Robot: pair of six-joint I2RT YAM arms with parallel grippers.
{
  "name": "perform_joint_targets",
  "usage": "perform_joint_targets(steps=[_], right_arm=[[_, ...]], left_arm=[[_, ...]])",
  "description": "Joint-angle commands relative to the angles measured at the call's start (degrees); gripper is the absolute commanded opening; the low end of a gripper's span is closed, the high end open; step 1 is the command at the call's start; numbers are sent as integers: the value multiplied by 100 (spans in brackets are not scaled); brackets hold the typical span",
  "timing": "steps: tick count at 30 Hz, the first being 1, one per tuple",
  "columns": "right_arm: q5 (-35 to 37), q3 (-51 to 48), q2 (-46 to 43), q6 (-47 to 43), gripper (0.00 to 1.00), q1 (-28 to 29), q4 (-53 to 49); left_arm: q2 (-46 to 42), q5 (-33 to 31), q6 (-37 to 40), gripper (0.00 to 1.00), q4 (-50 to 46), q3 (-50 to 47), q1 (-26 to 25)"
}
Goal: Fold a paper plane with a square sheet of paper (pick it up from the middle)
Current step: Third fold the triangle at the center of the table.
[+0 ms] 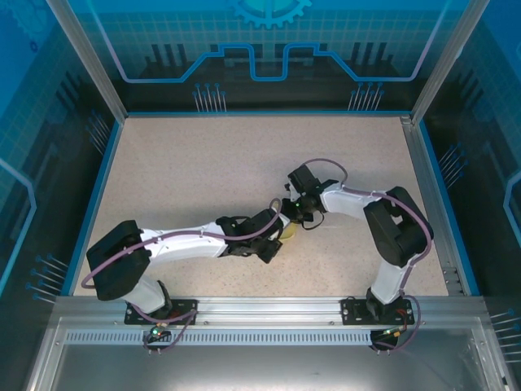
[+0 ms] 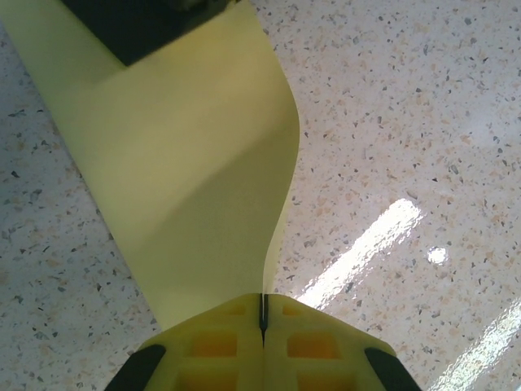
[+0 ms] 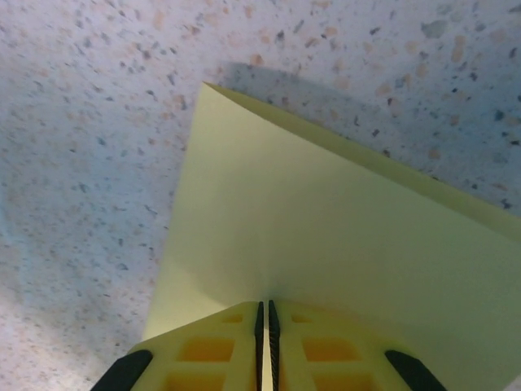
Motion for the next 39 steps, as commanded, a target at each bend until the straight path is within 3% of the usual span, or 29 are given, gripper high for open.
perform_joint_targets(steps=[1, 15, 39], right_arm=[[84, 245, 272, -478, 14, 69, -517], [-3, 282, 678, -757, 15, 89, -635], [-64, 151, 431, -404, 17, 106, -597]], left_arm=[[125, 459, 96, 0, -196, 178, 180], [727, 1124, 136, 0, -366, 626, 934], [999, 1107, -75, 0, -272, 532, 1205]])
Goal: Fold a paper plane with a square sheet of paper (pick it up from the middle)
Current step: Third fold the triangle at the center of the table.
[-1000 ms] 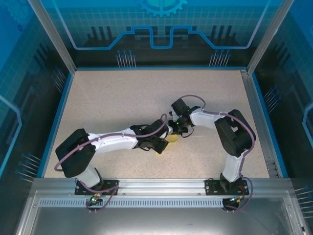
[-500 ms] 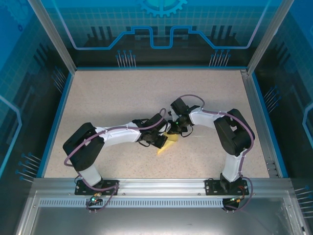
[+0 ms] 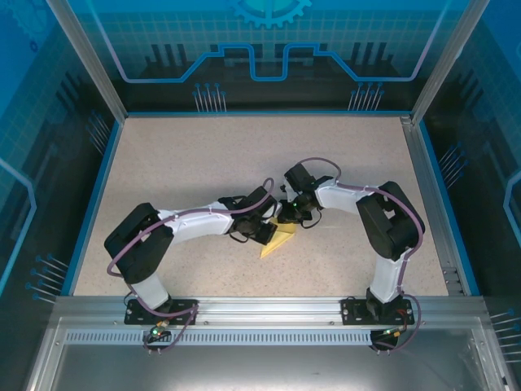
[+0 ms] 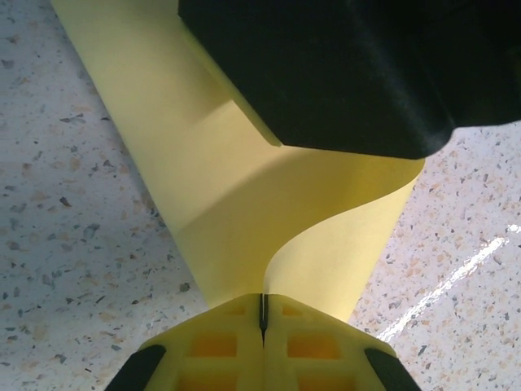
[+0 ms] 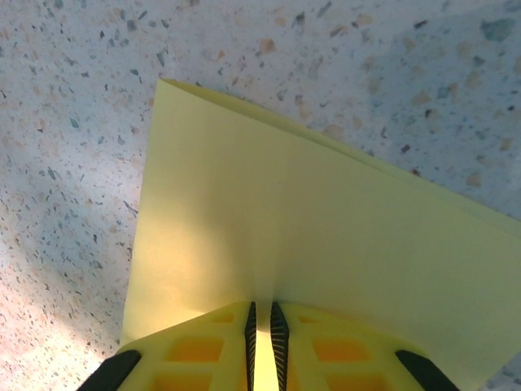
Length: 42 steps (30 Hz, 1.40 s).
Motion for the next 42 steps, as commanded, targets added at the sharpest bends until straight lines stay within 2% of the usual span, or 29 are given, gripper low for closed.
perform_joint_targets(steps=[1, 23, 32, 42], right_arm=[[22, -185, 72, 104, 17, 93, -242], [-6, -1, 153, 276, 18, 97, -228], [-40, -96, 15, 392, 18, 88, -73], [-81, -194, -44, 471, 18, 44, 31]], left_arm=[[103, 69, -127, 0, -14, -28, 59], [295, 112, -434, 0, -312, 95, 100], [12, 750, -594, 0, -455, 78, 166], [-87, 901, -461, 0, -425, 33, 394]])
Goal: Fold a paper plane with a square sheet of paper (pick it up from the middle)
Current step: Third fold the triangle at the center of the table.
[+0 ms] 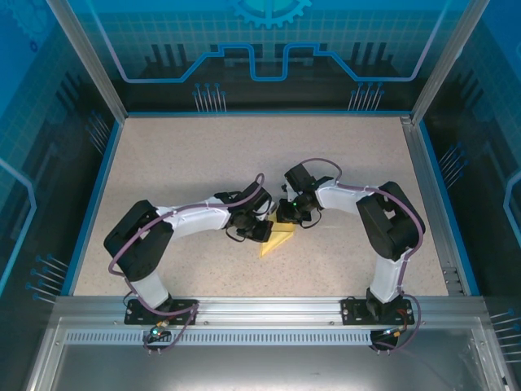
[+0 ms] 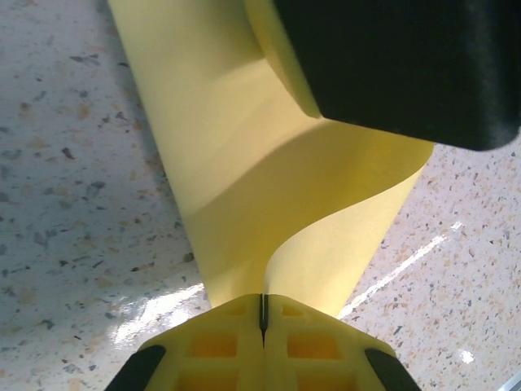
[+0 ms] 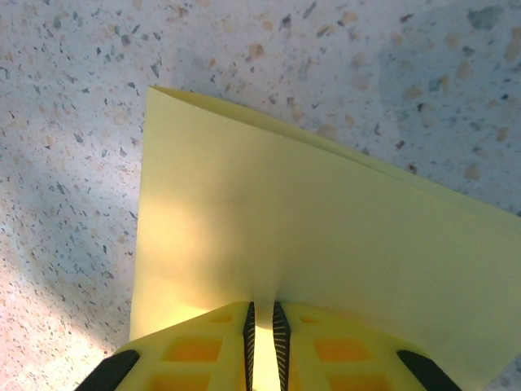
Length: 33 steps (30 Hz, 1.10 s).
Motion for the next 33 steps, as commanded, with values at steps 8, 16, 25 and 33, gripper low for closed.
perform_joint_targets(steps=[8, 16, 25, 33], right_arm=[[-25, -224, -83, 114, 18, 44, -21], [-123, -239, -100, 169, 18, 34, 66], [-128, -244, -97, 202, 18, 38, 93], [-156, -234, -170, 204, 18, 36, 62]], left_arm=[[99, 422, 172, 0, -141, 146, 189], [284, 471, 276, 1, -192, 232, 237], [388, 433, 384, 1, -215, 309, 245], [520, 277, 379, 1, -156, 247, 259]])
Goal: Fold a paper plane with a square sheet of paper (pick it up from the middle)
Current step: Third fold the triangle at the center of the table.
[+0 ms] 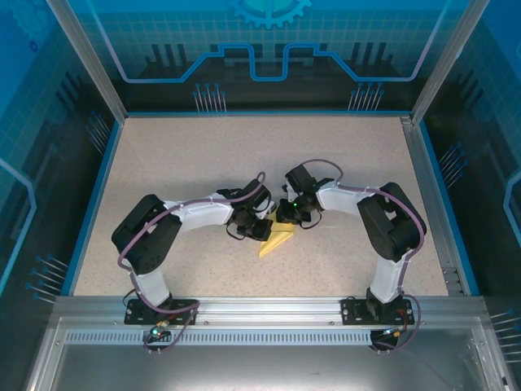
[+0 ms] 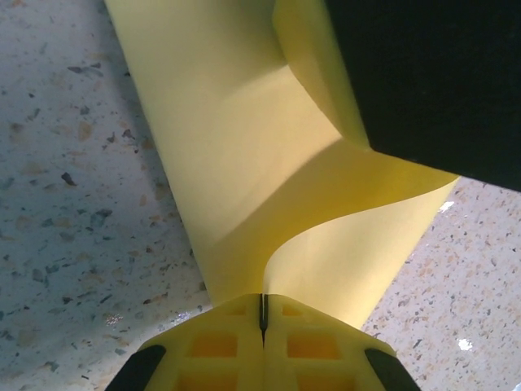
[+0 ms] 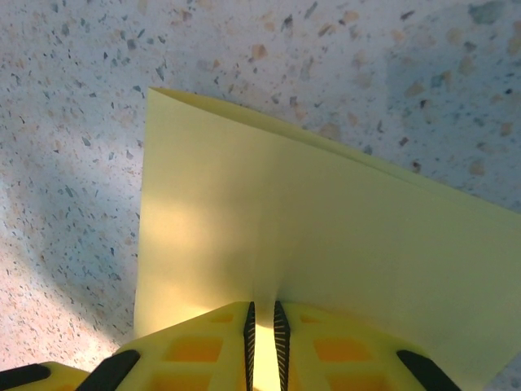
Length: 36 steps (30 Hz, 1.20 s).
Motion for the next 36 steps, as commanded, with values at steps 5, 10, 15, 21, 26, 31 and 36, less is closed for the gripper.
perform_joint_targets(steps=[5, 10, 15, 21, 26, 31, 36], right_arm=[[-123, -127, -298, 62, 20, 29, -131], [-48, -68, -221, 43, 20, -32, -219], [-79, -44, -209, 54, 20, -109, -127], [-39, 107, -54, -28, 20, -243, -191], [-44, 171, 139, -135, 19, -246, -275], [290, 129, 357, -290, 15, -218, -524], [354, 82, 317, -357, 15, -215, -563]], left_arm=[[121, -116, 94, 1, -43, -38, 66], [68, -100, 75, 2, -14, -84, 67], [72, -74, 73, 1, -29, -71, 63], [38, -64, 68, 1, -50, -49, 63], [-46, -68, 64, 1, -75, -34, 62], [-228, -108, 40, 2, -74, -6, 68], [-161, -148, 51, 2, -100, 57, 130]])
